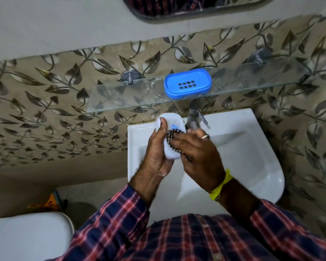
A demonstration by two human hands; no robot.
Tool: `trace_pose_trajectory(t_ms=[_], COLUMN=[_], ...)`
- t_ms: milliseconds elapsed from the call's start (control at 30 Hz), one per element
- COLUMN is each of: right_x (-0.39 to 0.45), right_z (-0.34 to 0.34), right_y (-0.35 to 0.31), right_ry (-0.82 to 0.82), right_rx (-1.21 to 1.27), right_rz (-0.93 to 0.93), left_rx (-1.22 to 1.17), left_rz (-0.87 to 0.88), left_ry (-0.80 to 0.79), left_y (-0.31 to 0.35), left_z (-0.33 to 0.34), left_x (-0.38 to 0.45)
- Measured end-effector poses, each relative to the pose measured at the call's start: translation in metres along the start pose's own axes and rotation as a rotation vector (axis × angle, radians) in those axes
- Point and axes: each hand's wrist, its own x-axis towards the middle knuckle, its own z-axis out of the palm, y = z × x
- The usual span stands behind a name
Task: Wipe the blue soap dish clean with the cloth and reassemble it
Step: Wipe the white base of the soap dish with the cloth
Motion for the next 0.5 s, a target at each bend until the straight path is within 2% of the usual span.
trace_pose_trajectory(t_ms=[100, 233, 367, 433, 500], right_x=[-0.020, 0.004, -0.004, -0.011, 0.001], right_z=[-0.003, -0.005, 0.000, -0.004, -0.002], right_y=[0.002, 0.010, 0.003, 0.004, 0.008], right_ry=[-0.017, 0.072, -0.019, -0.030, 0.036], right_rx=[-0.025, -0.009, -0.023, -0.043, -0.010], right_rz=[-0.125, 0.062, -0.054, 0.004, 0.145], left_rx=[0.066, 0.080, 0.090, 0.130, 0.194], left_rz=[0.064, 0.009, 0.044, 0.062, 0.052], left_ry=[0.021, 0.075, 0.039, 0.081, 0.103], left_y=[0.010, -0.004, 0.006, 0.005, -0.007], left_z=[0.001, 0.003, 0.004, 0.005, 0.004], left_x=[0.000, -0.005, -0.008, -0.012, -0.016])
